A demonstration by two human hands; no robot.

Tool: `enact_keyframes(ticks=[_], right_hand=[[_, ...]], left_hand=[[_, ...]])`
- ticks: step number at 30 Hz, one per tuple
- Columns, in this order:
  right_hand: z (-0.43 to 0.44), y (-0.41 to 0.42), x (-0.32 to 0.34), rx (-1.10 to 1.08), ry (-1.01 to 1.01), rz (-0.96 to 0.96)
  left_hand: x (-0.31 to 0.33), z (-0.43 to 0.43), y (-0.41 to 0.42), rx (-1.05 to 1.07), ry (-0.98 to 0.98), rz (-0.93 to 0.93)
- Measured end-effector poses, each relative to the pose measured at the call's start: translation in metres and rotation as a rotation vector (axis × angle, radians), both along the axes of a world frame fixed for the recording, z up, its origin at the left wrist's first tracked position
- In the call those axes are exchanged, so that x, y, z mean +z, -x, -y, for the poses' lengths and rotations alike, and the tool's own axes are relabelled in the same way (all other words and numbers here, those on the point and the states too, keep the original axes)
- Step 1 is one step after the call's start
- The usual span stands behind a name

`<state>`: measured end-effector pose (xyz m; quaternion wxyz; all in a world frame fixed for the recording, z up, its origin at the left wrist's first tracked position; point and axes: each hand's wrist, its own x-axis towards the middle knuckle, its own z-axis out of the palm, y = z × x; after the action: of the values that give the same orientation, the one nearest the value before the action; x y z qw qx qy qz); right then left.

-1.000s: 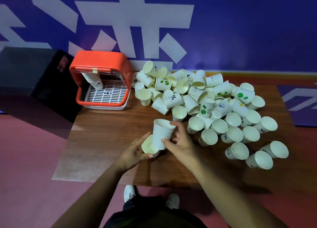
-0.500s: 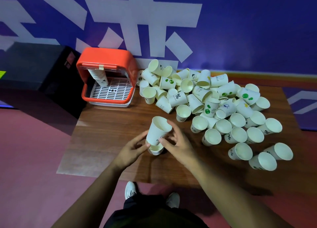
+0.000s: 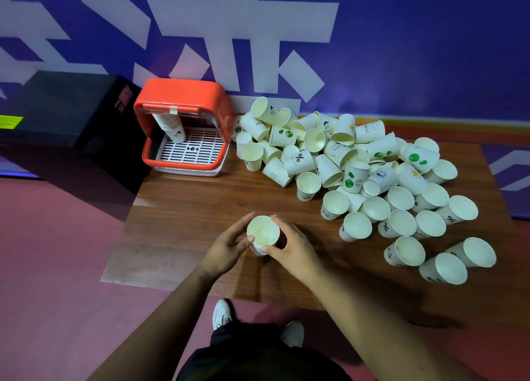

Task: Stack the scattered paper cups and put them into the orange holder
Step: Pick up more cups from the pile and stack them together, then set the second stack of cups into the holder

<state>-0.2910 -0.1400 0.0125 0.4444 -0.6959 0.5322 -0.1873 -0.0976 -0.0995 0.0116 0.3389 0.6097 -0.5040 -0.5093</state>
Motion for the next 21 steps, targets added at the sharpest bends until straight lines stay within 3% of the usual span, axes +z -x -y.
enact_keyframes(ticks=[4, 8, 13, 17, 21], right_hand=[[0.006, 0.002, -0.008, -0.007, -0.14, 0.057], [0.008, 0.006, -0.026, 0.006, -0.322, 0.157], [0.013, 0.001, -0.046, -0.026, -0.364, 0.148], [0.031, -0.025, -0.035, -0.034, -0.35, 0.171], [0.065, -0.07, -0.018, -0.056, -0.307, 0.221]], left_hand=[[-0.008, -0.001, -0.001, 0.021, -0.032, 0.003], [-0.006, -0.005, 0.003, 0.019, -0.194, -0.087], [0.005, 0.003, 0.015, 0.05, -0.263, -0.221], [0.02, 0.016, -0.005, 0.162, -0.218, -0.261], [0.035, 0.036, -0.058, 0.136, -0.079, -0.229]])
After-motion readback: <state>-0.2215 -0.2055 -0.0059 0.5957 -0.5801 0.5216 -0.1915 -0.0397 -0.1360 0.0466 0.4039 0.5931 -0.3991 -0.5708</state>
